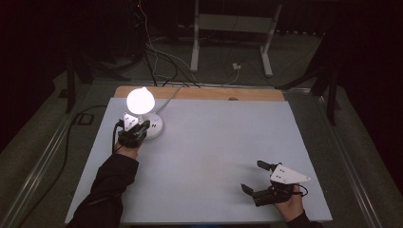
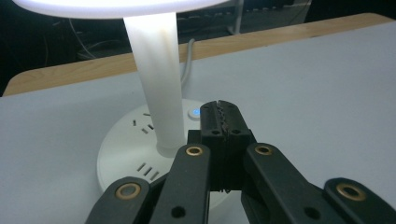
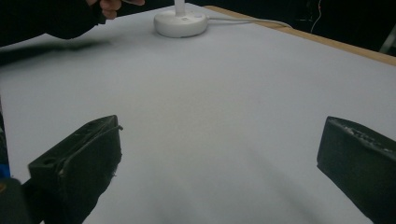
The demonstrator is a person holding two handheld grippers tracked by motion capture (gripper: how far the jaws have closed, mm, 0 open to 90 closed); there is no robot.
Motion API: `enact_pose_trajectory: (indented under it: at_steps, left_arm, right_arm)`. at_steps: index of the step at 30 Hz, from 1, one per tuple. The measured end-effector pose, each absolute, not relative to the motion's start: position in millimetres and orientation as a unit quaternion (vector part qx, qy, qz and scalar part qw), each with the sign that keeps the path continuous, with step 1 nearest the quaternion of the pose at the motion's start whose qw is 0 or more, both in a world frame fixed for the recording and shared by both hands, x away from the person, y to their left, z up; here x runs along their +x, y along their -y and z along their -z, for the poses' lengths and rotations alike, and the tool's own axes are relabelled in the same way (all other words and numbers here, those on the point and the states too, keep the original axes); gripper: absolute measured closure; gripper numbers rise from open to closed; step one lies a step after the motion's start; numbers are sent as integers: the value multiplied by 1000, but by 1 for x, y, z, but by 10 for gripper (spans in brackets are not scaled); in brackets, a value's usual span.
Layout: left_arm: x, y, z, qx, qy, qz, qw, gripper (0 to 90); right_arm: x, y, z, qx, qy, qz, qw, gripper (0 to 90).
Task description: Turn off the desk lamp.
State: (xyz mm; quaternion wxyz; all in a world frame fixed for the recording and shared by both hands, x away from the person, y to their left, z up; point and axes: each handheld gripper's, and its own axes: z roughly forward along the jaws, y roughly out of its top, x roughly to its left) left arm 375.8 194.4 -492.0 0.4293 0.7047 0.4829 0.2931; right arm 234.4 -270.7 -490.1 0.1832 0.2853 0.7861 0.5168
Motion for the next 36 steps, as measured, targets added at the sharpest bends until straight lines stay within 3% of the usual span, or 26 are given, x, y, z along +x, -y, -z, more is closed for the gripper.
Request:
enact_pose_trajectory:
  at_steps: [36]
  left_arm:
    - [384, -194, 519, 725, -492, -277, 394, 900]
  right_arm:
    - [235, 271, 490, 285, -787, -516, 182, 0]
